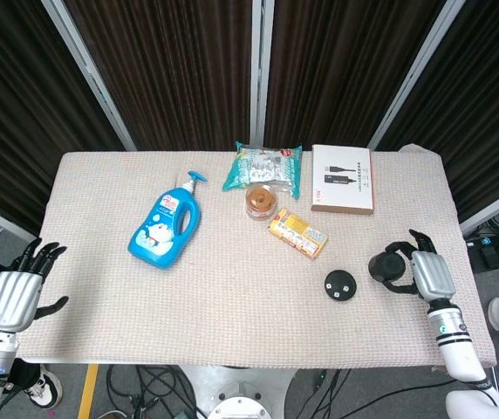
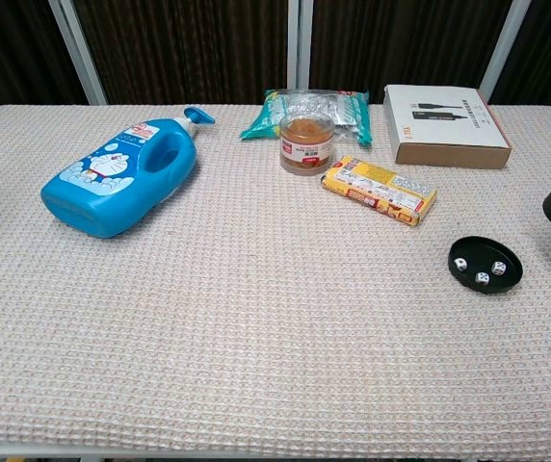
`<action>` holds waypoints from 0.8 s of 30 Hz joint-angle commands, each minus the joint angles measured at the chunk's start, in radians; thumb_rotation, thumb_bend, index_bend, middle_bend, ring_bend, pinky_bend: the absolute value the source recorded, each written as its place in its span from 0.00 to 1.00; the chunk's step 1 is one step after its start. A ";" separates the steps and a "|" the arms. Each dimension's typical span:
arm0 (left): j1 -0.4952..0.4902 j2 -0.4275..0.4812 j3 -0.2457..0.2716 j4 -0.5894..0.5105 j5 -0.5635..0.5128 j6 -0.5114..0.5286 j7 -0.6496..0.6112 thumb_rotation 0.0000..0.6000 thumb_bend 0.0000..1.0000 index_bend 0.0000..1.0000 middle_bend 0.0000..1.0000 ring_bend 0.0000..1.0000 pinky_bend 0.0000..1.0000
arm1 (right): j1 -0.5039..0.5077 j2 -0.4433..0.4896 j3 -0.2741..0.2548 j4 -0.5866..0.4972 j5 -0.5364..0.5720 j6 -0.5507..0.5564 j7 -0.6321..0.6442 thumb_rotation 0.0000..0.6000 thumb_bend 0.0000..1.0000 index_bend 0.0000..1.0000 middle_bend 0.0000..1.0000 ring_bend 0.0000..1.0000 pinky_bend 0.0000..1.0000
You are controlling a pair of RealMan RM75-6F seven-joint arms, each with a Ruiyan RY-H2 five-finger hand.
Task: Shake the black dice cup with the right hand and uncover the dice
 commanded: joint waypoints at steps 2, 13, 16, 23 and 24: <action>0.002 0.004 0.000 -0.004 -0.002 0.003 0.004 1.00 0.13 0.17 0.14 0.06 0.30 | 0.007 0.001 -0.016 0.017 -0.003 -0.052 0.029 1.00 0.03 0.21 0.25 0.00 0.00; 0.005 0.005 -0.002 -0.005 -0.001 0.009 -0.001 1.00 0.13 0.17 0.14 0.06 0.30 | -0.021 0.073 0.006 -0.057 -0.085 0.061 0.072 1.00 0.00 0.00 0.00 0.00 0.00; 0.005 0.007 -0.003 -0.009 0.000 0.013 -0.001 1.00 0.13 0.17 0.14 0.06 0.30 | -0.039 0.118 0.019 -0.112 -0.125 0.131 0.081 1.00 0.00 0.00 0.01 0.00 0.00; 0.005 0.014 -0.007 -0.029 0.004 0.021 0.010 1.00 0.13 0.17 0.14 0.06 0.30 | -0.112 0.182 0.026 -0.161 -0.230 0.351 -0.071 1.00 0.00 0.00 0.01 0.00 0.00; 0.005 0.015 -0.008 -0.031 0.004 0.020 0.011 1.00 0.13 0.17 0.14 0.06 0.30 | -0.122 0.186 0.022 -0.164 -0.235 0.368 -0.099 1.00 0.00 0.00 0.01 0.00 0.00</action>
